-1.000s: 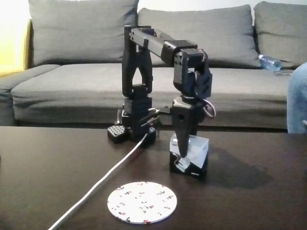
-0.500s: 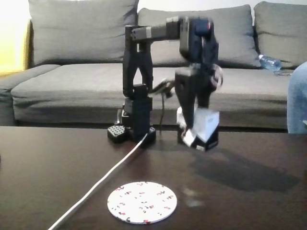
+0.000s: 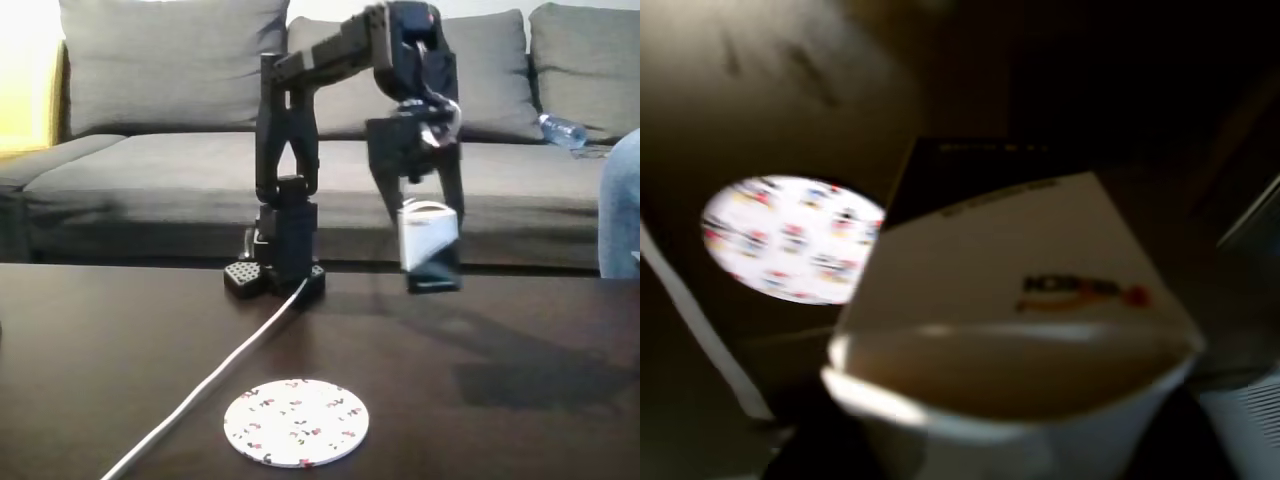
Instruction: Grasp a servo box and put it on the zirlivani.
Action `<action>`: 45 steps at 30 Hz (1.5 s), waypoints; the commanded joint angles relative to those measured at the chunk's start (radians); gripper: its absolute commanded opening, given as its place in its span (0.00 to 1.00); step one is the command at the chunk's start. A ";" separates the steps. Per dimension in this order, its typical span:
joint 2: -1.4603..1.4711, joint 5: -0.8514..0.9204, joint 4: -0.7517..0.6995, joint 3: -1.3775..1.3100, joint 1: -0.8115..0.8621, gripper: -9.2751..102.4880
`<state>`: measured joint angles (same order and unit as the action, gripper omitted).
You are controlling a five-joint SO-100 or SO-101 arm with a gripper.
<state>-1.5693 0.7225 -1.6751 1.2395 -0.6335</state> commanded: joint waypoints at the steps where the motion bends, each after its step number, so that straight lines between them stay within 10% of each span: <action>1: -0.005 -0.155 -0.006 -0.040 0.069 0.15; 18: 0.459 -0.371 0.066 -0.348 0.488 0.15; 38: 0.629 -0.511 -0.009 -0.474 0.499 0.16; 45: 0.623 -0.514 -0.011 -0.474 0.486 0.31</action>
<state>-0.9250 0.2163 -1.6858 0.8084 -0.1442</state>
